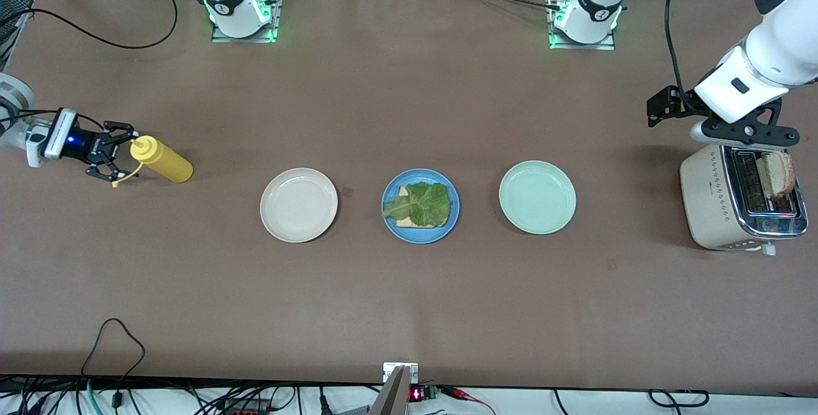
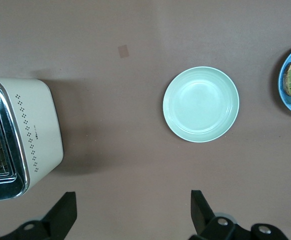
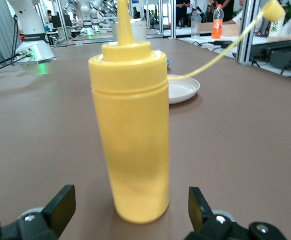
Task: Make sandwich in blue plate with both arms
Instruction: 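Grasp the yellow squeeze bottle with the right gripper and lift it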
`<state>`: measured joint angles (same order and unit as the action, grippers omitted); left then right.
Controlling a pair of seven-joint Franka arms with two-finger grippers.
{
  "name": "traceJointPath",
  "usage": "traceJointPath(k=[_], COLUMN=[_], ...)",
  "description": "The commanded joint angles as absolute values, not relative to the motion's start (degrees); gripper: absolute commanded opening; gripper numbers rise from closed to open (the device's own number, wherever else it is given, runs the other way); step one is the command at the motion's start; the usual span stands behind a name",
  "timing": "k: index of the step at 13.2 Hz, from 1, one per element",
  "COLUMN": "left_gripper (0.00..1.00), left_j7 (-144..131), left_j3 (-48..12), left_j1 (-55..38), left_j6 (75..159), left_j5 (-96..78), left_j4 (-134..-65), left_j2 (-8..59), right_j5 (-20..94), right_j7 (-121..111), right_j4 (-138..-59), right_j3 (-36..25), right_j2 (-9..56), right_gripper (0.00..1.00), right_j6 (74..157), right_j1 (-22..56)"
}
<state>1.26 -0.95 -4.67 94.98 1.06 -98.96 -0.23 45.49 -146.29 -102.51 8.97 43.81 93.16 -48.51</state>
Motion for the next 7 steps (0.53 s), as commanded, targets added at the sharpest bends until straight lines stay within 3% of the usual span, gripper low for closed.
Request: traceJointPath(k=[1, 7], left_gripper=[1.00, 1.00], left_j7=[1.0, 1.0], left_j3=[-0.8, -0.8], left_j1=[-4.7, -4.7], left_j6=[94.4, 94.4], left_j5=[1.1, 1.1], left_j4=[-98.5, -98.5], left_j2=[-0.2, -0.3], right_j5=[46.5, 46.6], right_j7=[-147.1, -147.1], right_j4=[-101.8, -102.5], right_j3=[11.9, 13.0], right_j2=[45.5, 46.7], right_gripper=[1.00, 1.00], right_j6=[92.2, 93.4], right_j1=[-49.2, -46.2])
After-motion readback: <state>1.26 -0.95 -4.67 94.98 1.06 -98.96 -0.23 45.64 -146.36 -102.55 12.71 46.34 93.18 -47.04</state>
